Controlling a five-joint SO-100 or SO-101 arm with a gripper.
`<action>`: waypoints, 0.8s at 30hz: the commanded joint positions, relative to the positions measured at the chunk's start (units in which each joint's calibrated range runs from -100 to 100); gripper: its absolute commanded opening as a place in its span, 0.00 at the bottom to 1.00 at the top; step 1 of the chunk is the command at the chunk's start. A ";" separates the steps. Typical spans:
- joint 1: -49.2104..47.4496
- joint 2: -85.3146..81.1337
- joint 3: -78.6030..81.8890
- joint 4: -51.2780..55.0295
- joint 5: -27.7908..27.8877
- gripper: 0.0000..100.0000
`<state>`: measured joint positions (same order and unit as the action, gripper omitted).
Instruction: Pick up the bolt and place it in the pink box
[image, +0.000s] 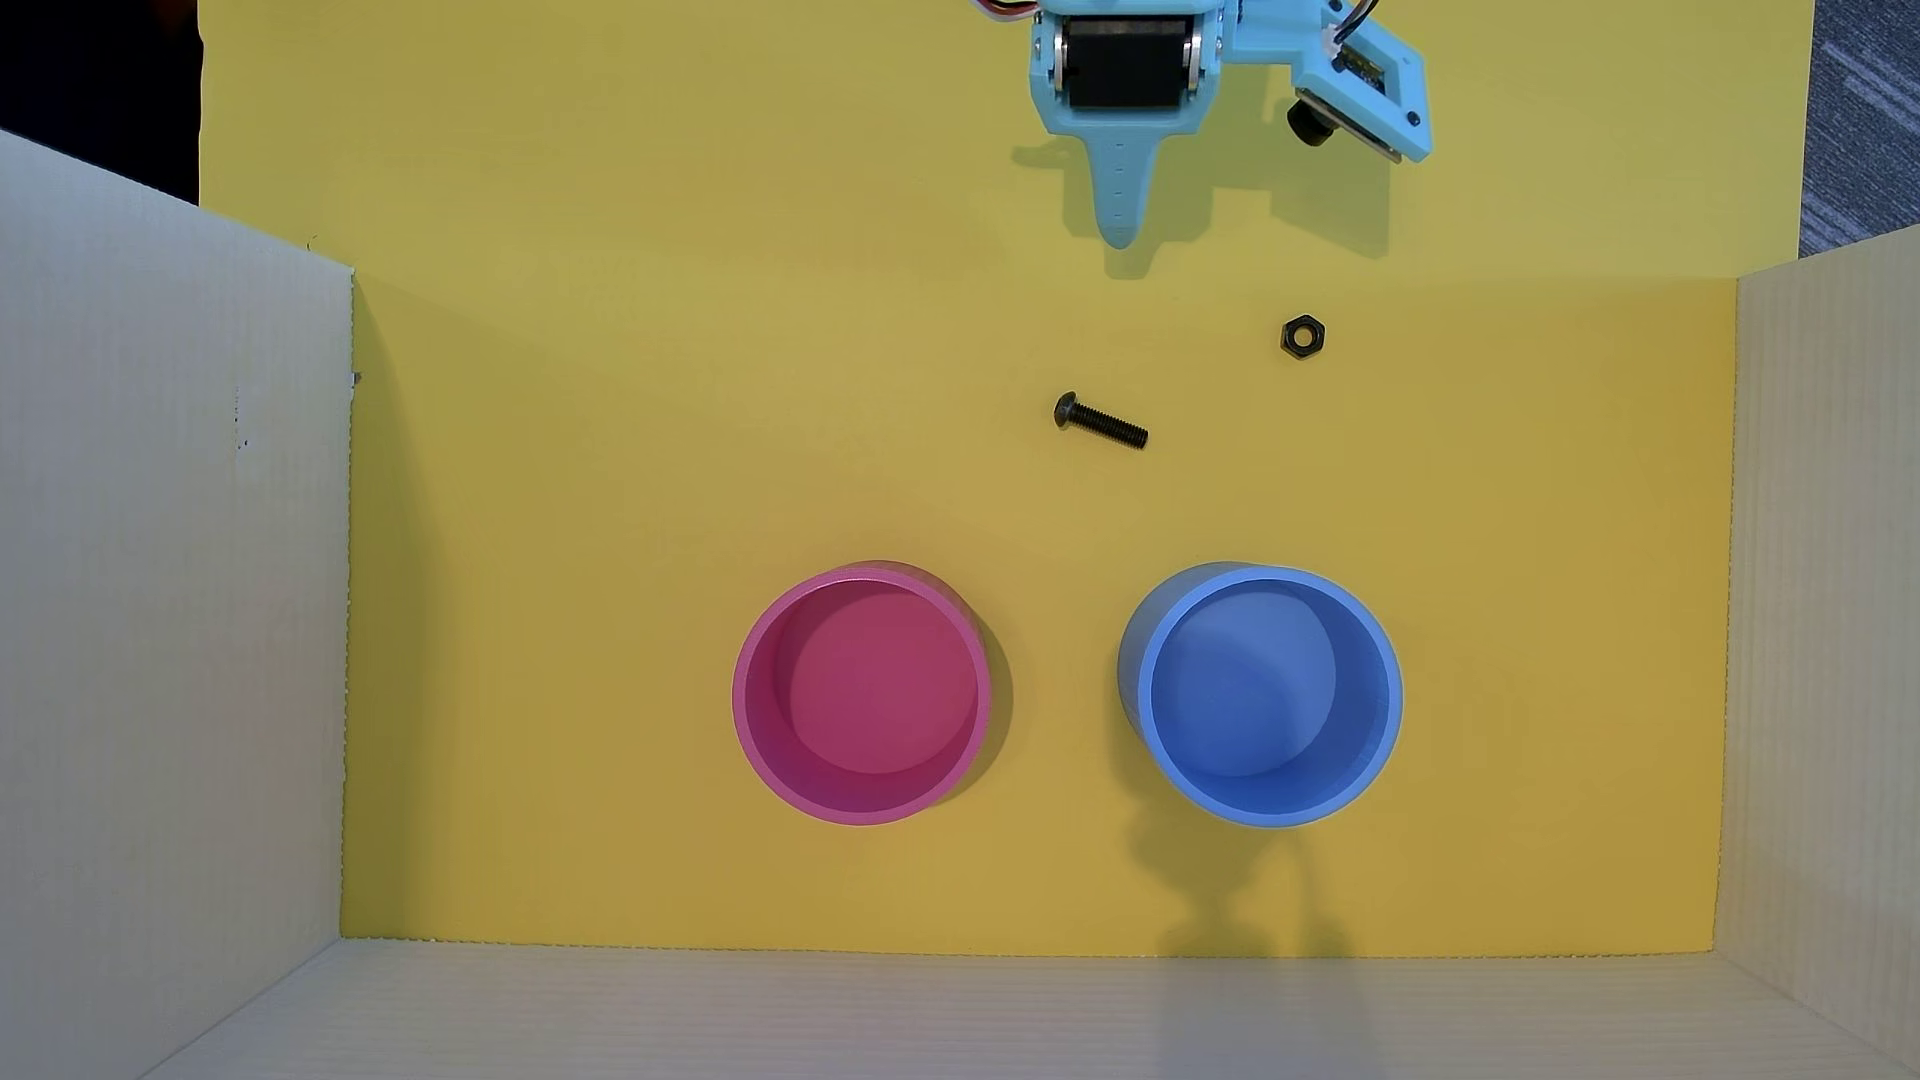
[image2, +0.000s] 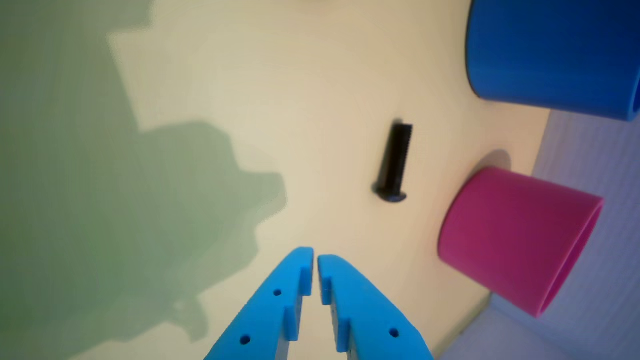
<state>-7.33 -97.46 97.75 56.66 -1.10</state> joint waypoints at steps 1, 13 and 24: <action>0.26 -0.19 -1.28 -0.33 -0.28 0.01; 0.41 2.26 -20.63 0.18 -0.85 0.02; 0.34 43.67 -50.21 5.25 -3.62 0.02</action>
<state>-7.69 -67.97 58.65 59.66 -4.47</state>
